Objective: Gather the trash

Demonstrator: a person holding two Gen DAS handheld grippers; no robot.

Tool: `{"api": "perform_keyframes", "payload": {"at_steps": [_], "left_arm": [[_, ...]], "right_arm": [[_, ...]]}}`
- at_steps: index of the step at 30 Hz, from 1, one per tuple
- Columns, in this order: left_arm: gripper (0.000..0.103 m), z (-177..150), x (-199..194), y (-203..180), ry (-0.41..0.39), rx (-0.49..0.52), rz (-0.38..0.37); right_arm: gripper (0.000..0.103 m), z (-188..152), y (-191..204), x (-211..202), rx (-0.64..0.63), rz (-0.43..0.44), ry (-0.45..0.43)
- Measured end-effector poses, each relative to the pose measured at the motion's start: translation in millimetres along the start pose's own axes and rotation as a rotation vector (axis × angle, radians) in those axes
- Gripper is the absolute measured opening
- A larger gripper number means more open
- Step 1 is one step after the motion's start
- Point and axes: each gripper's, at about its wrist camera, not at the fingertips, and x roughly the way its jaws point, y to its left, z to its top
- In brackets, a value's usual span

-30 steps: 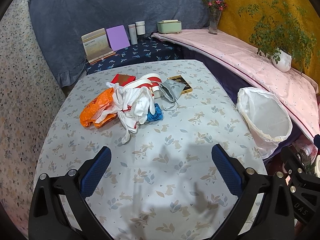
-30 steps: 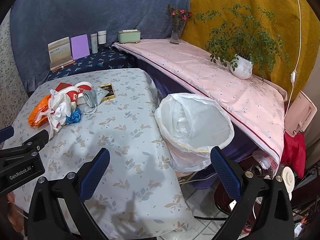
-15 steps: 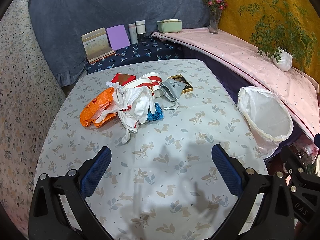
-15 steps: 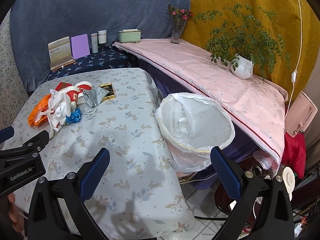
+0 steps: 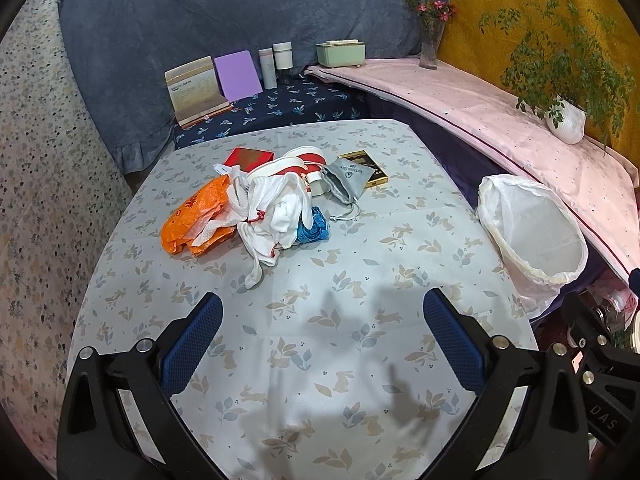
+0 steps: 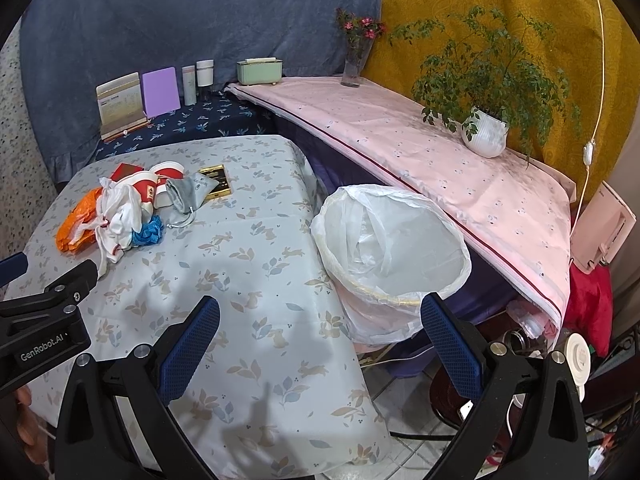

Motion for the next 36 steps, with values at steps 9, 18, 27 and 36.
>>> {"api": "perform_keyframes", "payload": {"at_steps": [9,18,27,36], "left_arm": [[0.096,1.3,0.7,0.5,-0.011,0.006,-0.012],[0.096,-1.7,-1.4,-0.6,-0.026,0.010,-0.022],[0.096,-3.2,-2.4,-2.4,-0.033,0.016,-0.036],[0.096,-1.0,2.8,6.8,-0.046,0.015,-0.053]], "right_arm": [[0.096,-0.9,-1.9,-0.7,0.001,0.000,-0.002],[0.096,-1.1,-1.7,-0.5,0.002,-0.001,-0.003],[0.096,-0.6,-5.9,-2.3,0.012,-0.004,-0.008],[0.096,4.2,-4.1,-0.8,0.032,-0.021,-0.028]]}}
